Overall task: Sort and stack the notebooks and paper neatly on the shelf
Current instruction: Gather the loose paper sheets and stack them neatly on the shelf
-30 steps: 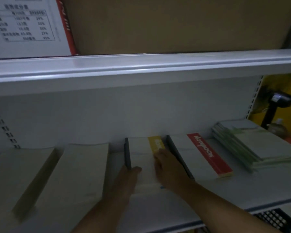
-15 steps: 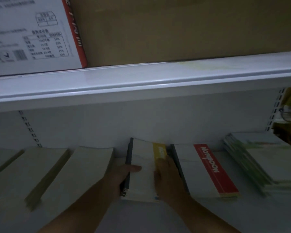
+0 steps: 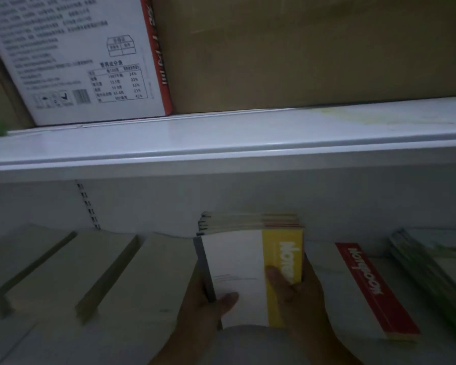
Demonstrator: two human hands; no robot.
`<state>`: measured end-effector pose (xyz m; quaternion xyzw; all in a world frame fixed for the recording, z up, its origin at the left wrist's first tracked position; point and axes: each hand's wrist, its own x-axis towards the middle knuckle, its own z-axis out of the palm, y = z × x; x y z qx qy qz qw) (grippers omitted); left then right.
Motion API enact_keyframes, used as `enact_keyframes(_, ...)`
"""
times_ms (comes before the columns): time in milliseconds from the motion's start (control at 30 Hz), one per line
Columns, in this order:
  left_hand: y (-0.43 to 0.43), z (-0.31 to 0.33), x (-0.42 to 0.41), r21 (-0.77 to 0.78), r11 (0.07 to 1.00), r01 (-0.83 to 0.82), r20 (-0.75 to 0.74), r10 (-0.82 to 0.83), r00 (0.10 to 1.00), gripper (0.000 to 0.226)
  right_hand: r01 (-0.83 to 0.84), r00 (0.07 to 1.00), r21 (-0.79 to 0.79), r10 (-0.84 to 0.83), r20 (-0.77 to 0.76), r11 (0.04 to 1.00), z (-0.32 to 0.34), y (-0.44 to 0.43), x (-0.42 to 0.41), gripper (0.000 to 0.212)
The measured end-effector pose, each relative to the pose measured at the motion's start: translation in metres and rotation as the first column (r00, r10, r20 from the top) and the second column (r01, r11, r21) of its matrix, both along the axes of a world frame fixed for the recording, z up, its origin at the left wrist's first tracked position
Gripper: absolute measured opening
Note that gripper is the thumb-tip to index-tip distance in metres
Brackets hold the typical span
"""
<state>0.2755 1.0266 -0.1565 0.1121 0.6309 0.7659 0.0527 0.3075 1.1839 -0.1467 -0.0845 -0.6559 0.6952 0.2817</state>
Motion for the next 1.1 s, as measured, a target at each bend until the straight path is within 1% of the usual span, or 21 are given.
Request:
enact_keyframes(67,0.005,-0.007,-0.001,0.04,0.998,-0.043,0.046,0.041,0.998,0.085,-0.01,0.997,-0.019,0.009,-0.073,1.0,-0.01,-0.006,0.001,0.037)
enact_keyframes(133,0.006,-0.011,-0.002,0.054,0.995,-0.079,0.063,0.076,0.995,0.09,-0.021,0.994,-0.007,0.02,-0.109,1.0,-0.017,-0.009,0.004,0.043)
enact_keyframes(200,0.006,-0.008,0.001,0.071,0.996,-0.045,0.08,0.039,0.996,0.085,-0.032,0.991,0.018,0.034,-0.129,0.999,-0.027,-0.007,0.004,0.032)
enact_keyframes(267,0.004,-0.011,0.001,0.046,0.999,0.004,0.092,-0.008,0.996,0.081,-0.033,0.993,0.032,0.036,-0.11,0.999,-0.032,-0.005,0.006,0.025)
enact_keyframes(300,0.003,-0.014,0.0,0.005,1.0,0.014,0.084,-0.014,0.996,0.083,-0.022,0.996,0.047,0.025,-0.083,0.999,-0.036,-0.004,0.006,0.021)
enact_keyframes(367,0.002,-0.021,-0.001,-0.081,0.996,-0.03,0.075,0.036,0.997,0.099,0.009,0.999,0.082,-0.004,-0.05,0.997,-0.042,-0.004,0.003,0.02)
enact_keyframes(400,0.002,-0.018,0.0,-0.119,0.991,-0.059,0.088,0.069,0.994,0.102,0.02,0.999,0.118,-0.014,-0.052,0.993,-0.041,-0.006,0.003,0.02)
enact_keyframes(467,0.003,-0.01,-0.002,-0.138,0.988,-0.068,0.12,0.085,0.989,0.095,0.101,0.993,0.241,-0.085,-0.077,0.965,-0.037,-0.006,0.003,0.027)
enact_keyframes(533,0.002,0.005,-0.002,-0.153,0.988,-0.015,0.114,0.032,0.993,0.087,0.241,0.97,0.403,-0.208,-0.123,0.883,-0.027,-0.004,0.004,0.035)
enact_keyframes(567,0.001,0.011,-0.004,-0.175,0.984,0.02,0.112,-0.001,0.994,0.085,0.253,0.967,0.457,-0.242,-0.084,0.852,-0.018,-0.002,0.003,0.026)
enact_keyframes(600,-0.001,0.017,-0.007,-0.206,0.976,0.065,0.107,-0.044,0.993,0.08,0.177,0.977,0.427,-0.212,0.036,0.887,-0.007,-0.002,0.0,0.015)
enact_keyframes(633,-0.003,0.024,-0.01,-0.232,0.965,0.125,0.123,-0.099,0.987,0.071,0.07,0.965,0.334,-0.148,0.216,0.94,-0.001,0.0,-0.008,0.021)
enact_keyframes(667,-0.004,0.03,-0.012,-0.245,0.954,0.172,0.166,-0.133,0.977,0.061,0.008,0.923,0.246,-0.102,0.371,0.969,0.005,0.001,-0.014,0.037)
enact_keyframes(733,-0.002,0.04,-0.012,-0.246,0.954,0.173,0.254,-0.109,0.961,0.05,-0.036,0.814,0.136,-0.05,0.579,0.99,0.012,0.004,-0.026,0.06)
enact_keyframes(767,0.0,0.041,-0.011,-0.24,0.96,0.146,0.285,-0.074,0.956,0.052,-0.043,0.78,0.119,-0.041,0.625,0.992,0.016,0.005,-0.03,0.064)
enact_keyframes(867,0.001,0.024,-0.008,-0.253,0.958,0.134,0.274,-0.062,0.96,0.081,-0.131,0.722,0.162,-0.018,0.692,0.978,0.013,0.009,-0.039,0.067)
enact_keyframes(900,0.0,0.018,-0.006,-0.254,0.957,0.142,0.238,-0.08,0.968,0.082,-0.146,0.705,0.195,-0.037,0.708,0.97,0.01,0.011,-0.043,0.069)
enact_keyframes(933,0.001,0.015,-0.005,-0.238,0.961,0.142,0.192,-0.097,0.976,0.076,-0.149,0.693,0.21,-0.049,0.719,0.966,0.008,0.011,-0.044,0.069)
enact_keyframes(1000,-0.001,0.011,-0.005,-0.235,0.96,0.149,0.147,-0.117,0.982,0.07,-0.15,0.691,0.17,-0.02,0.723,0.974,0.004,0.011,-0.047,0.068)
enact_keyframes(1033,-0.004,0.008,-0.004,-0.288,0.945,0.154,0.123,-0.123,0.985,0.073,-0.148,0.689,0.147,-0.004,0.724,0.978,0.002,0.011,-0.05,0.068)
enact_keyframes(1100,-0.014,-0.005,-0.007,-0.401,0.902,0.159,0.056,-0.149,0.987,0.09,-0.163,0.656,0.135,0.005,0.755,0.977,0.003,0.01,-0.052,0.069)
